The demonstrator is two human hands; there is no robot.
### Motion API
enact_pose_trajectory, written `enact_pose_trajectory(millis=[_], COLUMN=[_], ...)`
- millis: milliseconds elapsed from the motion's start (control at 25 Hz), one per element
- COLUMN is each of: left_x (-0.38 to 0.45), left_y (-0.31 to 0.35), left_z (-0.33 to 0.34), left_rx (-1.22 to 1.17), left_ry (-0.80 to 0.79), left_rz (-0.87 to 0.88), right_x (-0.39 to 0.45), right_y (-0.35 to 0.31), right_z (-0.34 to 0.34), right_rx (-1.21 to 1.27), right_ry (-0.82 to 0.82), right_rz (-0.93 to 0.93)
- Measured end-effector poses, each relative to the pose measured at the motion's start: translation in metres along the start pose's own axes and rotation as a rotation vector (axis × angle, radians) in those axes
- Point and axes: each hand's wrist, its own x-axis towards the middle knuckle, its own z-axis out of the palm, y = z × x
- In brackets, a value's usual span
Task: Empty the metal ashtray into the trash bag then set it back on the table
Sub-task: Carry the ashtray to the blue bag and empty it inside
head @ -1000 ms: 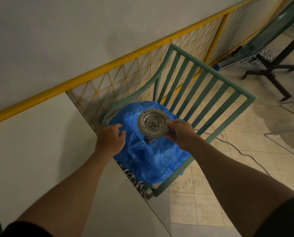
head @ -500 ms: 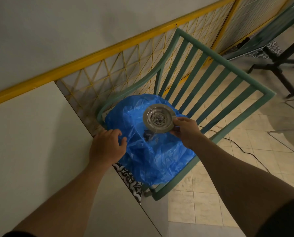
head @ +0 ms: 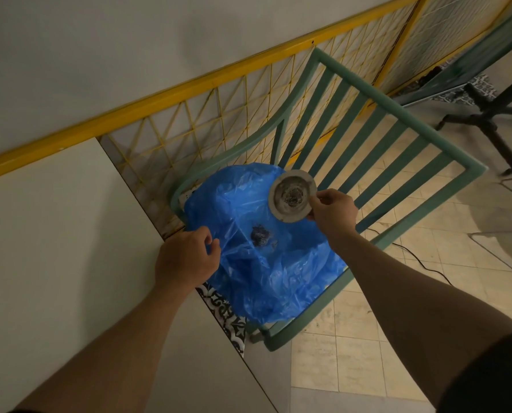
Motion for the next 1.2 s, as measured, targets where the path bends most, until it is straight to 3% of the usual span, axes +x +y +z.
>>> enact_pose_trajectory(millis=[440, 800, 1200], left_x=[0.000, 0.000, 0.000], left_y=[-0.001, -0.001, 0.001], left_z=[0.002, 0.001, -0.001], left_rx=[0.018, 0.021, 0.015], left_ry=[0.018, 0.032, 0.028], left_rz=[0.001, 0.013, -0.012], right_x=[0.002, 0.003, 0.009], right_y=[-0.004, -0.002, -0.007], right_z=[0.015, 0.021, 0.022], right_rx=[-0.391, -0.501, -0.714], right_ry=[-0.005, -0.023, -0.036], right_rz=[-0.363, -0.448, -0.678])
